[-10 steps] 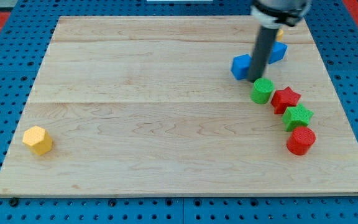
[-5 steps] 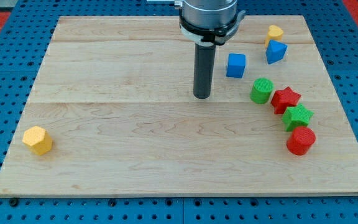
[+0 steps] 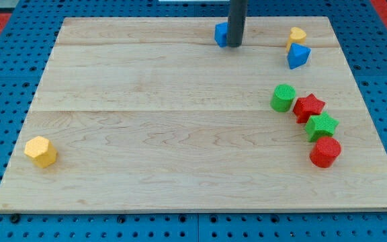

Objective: Push the blue cube to the top of the yellow hexagon

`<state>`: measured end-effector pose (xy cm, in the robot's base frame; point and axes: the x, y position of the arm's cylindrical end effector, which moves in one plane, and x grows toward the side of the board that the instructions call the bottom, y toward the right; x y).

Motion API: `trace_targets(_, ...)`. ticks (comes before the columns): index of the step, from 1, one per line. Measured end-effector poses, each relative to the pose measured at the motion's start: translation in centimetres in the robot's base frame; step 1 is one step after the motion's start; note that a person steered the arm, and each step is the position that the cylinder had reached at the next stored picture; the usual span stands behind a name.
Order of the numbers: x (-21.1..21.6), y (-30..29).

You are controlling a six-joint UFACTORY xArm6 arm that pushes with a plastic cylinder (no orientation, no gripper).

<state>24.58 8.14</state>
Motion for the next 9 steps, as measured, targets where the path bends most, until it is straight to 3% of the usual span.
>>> trace_targets(1,-5.2,2.9)
trace_targets(2,-5.4,2.3)
trace_targets(3,-2.8,-9.3)
trace_targets(4,5.8,-16.6)
trace_targets(5,5.2,-16.8)
trace_targets(6,-1.2,-14.3)
trace_targets(7,-1.4,-7.7)
trace_targets(9,8.3,-11.3)
